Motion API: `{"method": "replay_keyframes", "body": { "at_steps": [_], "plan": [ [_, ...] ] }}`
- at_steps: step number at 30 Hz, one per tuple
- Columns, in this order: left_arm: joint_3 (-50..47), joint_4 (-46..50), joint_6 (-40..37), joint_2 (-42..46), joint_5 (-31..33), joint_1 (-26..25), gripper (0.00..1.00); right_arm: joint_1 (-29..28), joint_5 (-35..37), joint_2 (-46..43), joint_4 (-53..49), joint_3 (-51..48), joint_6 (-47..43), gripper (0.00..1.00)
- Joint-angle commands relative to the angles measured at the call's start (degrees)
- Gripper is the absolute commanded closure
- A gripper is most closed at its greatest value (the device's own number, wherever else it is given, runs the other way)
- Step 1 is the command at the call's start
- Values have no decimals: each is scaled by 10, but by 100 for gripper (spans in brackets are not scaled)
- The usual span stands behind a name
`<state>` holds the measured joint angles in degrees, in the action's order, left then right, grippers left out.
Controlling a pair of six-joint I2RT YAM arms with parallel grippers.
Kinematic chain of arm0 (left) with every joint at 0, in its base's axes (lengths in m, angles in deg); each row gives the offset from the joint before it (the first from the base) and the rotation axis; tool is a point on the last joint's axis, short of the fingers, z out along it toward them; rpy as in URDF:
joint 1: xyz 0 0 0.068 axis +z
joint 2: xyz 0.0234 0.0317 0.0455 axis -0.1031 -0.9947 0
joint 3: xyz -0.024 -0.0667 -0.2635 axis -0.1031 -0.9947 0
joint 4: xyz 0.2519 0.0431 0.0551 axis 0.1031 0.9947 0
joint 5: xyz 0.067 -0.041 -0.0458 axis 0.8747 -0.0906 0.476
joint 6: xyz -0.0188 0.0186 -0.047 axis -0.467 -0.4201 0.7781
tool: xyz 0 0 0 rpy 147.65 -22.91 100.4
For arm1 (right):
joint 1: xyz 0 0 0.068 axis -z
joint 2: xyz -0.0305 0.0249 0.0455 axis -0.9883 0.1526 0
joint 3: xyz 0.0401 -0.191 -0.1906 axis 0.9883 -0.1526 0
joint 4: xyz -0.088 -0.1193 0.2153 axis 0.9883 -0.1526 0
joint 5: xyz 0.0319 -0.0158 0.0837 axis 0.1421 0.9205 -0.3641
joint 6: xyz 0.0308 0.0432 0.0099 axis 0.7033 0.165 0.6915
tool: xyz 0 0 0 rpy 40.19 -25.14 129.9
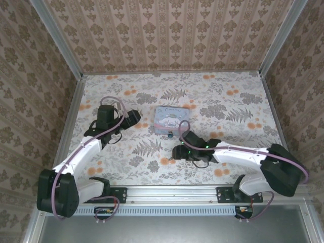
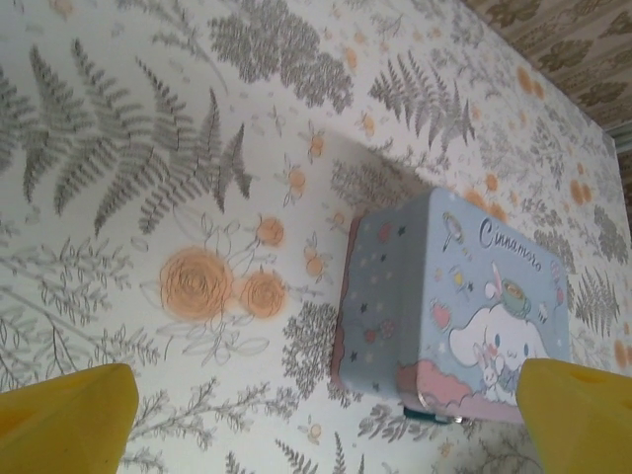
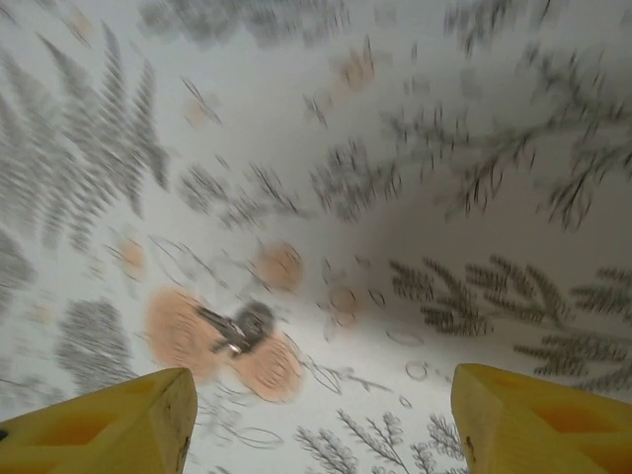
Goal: Unlock the padlock with the key
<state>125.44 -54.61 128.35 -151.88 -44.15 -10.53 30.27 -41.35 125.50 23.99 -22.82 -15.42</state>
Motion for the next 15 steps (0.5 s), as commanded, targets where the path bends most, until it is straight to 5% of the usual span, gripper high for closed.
{"method": "replay_keyframes", "body": {
  "at_steps": [1, 15],
  "plan": [
    [-15, -15, 21, 9, -40, 1, 0, -29, 67, 41, -56, 42, 22, 30],
    [-28, -37, 27, -2, -41, -18, 0, -78, 90, 164, -101, 152, 23, 34]
  ]
}}
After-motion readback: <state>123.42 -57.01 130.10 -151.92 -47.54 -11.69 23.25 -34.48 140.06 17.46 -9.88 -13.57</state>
